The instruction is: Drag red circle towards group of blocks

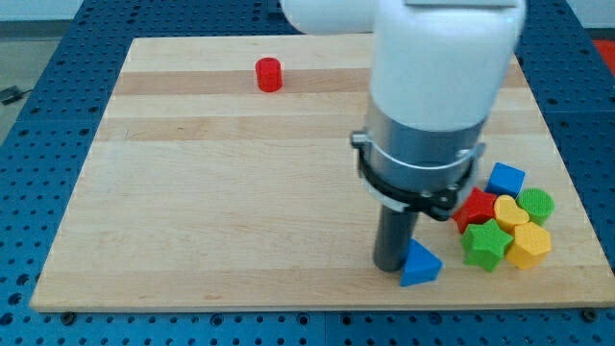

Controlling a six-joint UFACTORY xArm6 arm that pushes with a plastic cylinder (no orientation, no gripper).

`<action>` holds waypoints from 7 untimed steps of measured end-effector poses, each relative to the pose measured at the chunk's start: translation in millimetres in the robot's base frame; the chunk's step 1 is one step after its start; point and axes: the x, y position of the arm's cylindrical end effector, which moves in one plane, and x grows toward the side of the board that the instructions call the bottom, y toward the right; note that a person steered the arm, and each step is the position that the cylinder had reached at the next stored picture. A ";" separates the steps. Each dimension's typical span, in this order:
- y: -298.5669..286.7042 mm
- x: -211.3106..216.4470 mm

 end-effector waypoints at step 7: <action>-191.1 -153.3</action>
